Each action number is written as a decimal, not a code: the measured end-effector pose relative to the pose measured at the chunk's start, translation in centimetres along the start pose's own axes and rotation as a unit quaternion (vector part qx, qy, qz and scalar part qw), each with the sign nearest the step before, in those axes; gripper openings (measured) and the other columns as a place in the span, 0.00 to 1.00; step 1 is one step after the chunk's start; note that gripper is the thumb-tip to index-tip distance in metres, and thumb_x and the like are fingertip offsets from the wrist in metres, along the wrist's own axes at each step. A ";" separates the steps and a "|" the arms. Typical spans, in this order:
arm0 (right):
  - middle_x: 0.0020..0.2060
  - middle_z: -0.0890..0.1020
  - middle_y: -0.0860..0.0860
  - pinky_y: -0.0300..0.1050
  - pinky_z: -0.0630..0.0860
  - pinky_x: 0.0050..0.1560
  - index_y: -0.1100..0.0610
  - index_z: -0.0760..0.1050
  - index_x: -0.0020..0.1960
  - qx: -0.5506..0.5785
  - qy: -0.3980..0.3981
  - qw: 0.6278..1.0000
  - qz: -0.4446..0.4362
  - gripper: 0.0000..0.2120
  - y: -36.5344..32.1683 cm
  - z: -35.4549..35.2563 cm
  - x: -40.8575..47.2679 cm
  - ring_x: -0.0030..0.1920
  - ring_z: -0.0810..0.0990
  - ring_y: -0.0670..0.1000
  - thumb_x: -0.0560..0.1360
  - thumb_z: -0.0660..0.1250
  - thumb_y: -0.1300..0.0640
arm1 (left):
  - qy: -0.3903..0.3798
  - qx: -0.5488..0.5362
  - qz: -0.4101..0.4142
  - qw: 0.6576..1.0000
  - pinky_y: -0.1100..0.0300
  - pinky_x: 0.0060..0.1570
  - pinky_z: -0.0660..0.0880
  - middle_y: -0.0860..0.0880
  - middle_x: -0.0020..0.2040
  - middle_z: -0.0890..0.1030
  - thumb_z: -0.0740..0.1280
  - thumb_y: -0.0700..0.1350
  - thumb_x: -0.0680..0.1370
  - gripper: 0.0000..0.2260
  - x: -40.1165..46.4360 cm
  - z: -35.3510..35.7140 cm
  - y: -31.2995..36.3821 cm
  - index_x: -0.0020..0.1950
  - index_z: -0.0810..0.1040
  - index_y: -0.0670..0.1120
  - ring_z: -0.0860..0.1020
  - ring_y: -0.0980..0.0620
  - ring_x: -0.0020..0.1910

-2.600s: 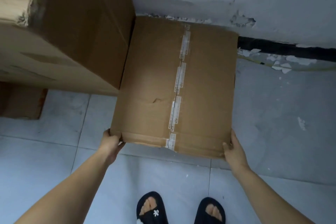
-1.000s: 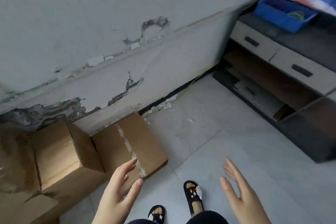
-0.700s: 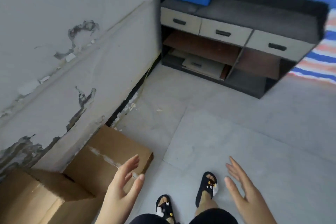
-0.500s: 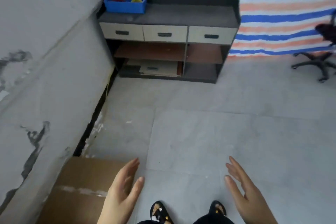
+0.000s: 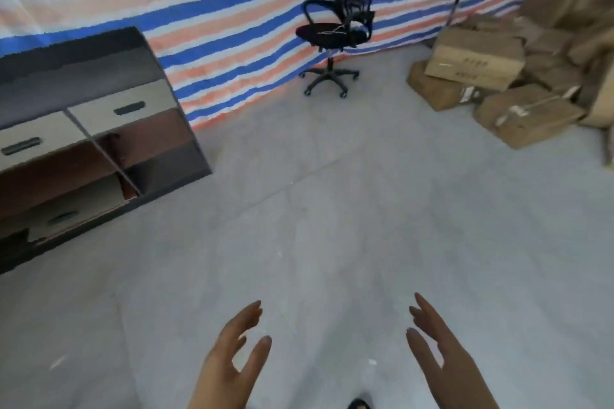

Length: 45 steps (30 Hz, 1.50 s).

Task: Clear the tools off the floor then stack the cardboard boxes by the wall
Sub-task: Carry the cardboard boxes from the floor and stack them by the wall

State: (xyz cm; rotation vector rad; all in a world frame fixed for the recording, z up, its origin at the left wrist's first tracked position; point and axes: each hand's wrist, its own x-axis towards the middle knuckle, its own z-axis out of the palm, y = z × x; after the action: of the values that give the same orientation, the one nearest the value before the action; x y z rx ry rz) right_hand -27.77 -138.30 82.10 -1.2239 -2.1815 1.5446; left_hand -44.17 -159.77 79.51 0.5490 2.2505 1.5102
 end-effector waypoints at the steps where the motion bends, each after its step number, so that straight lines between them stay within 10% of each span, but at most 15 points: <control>1: 0.56 0.74 0.32 0.39 0.64 0.58 0.14 0.56 0.51 0.009 0.025 1.000 0.011 0.25 0.8 -1.9 0.4 0.53 0.71 0.25 0.65 0.61 0.41 | -0.023 0.005 0.012 1.000 0.77 0.52 0.70 0.69 0.54 0.77 0.69 0.53 0.72 0.20 1.0 2.1 1.0 0.52 0.70 0.79 0.76 0.69 0.55; 6: 0.46 0.73 0.19 0.40 0.65 0.57 0.14 0.58 0.48 0.055 0.113 0.991 0.054 0.31 3.9 -8.6 2.2 0.49 0.69 0.20 0.71 0.66 0.51 | -0.097 0.010 0.018 0.995 0.79 0.52 0.69 0.71 0.54 0.76 0.69 0.59 0.70 0.17 4.9 9.9 4.3 0.55 0.70 0.76 0.74 0.70 0.56; 11: 0.49 0.78 0.26 0.41 0.65 0.57 0.14 0.60 0.47 0.066 0.159 0.980 0.101 0.37 6.1 -12.5 5.5 0.47 0.70 0.21 0.73 0.68 0.59 | -0.154 0.040 0.013 0.987 0.78 0.51 0.70 0.73 0.52 0.76 0.67 0.39 0.74 0.31 10.3 15.9 6.2 0.49 0.69 0.81 0.74 0.73 0.54; 14: 0.52 0.78 0.36 0.41 0.64 0.56 0.13 0.59 0.46 0.076 0.194 0.971 0.115 0.38 7.0 -14.6 9.1 0.46 0.70 0.20 0.73 0.68 0.60 | -0.182 0.037 0.012 0.983 0.70 0.52 0.70 0.73 0.53 0.76 0.70 0.56 0.71 0.19 14.3 19.8 8.7 0.51 0.69 0.79 0.74 0.73 0.54; 17: 0.53 0.77 0.38 0.40 0.64 0.55 0.13 0.57 0.46 0.083 0.226 0.964 0.117 0.38 7.2 -16.9 14.3 0.46 0.70 0.20 0.74 0.67 0.60 | -0.187 0.039 0.039 0.981 0.70 0.51 0.70 0.72 0.55 0.75 0.66 0.76 0.57 0.29 19.9 23.6 10.4 0.56 0.67 0.75 0.74 0.72 0.55; 23: 0.54 0.76 0.36 0.41 0.65 0.57 0.13 0.57 0.49 0.083 0.284 0.950 0.096 0.35 4.5 -22.6 27.1 0.50 0.70 0.22 0.75 0.65 0.57 | -0.242 0.035 0.075 0.967 0.71 0.52 0.70 0.72 0.55 0.74 0.66 0.44 0.75 0.26 34.1 31.2 16.1 0.52 0.67 0.80 0.73 0.72 0.56; 37: 0.54 0.76 0.34 0.36 0.66 0.52 0.14 0.61 0.48 0.103 0.309 0.934 0.144 0.34 6.0 -37.5 47.5 0.49 0.70 0.21 0.75 0.66 0.57 | -0.298 0.059 0.072 0.950 0.64 0.56 0.70 0.72 0.53 0.76 0.66 0.41 0.75 0.29 53.0 51.4 24.6 0.50 0.68 0.80 0.74 0.71 0.55; 45: 0.56 0.76 0.38 0.41 0.66 0.59 0.33 0.64 0.60 0.086 0.307 0.937 0.142 0.20 8.7 -55.4 59.4 0.49 0.69 0.20 0.76 0.63 0.55 | -0.292 0.033 0.080 0.952 0.71 0.51 0.70 0.72 0.54 0.75 0.65 0.42 0.76 0.28 60.3 68.7 32.7 0.51 0.67 0.80 0.74 0.72 0.56</control>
State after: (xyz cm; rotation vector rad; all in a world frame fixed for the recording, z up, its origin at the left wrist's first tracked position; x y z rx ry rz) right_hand -28.98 -56.61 81.72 -1.7259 -1.4935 1.1793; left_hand -57.12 -63.54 80.17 1.0622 1.8256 1.1396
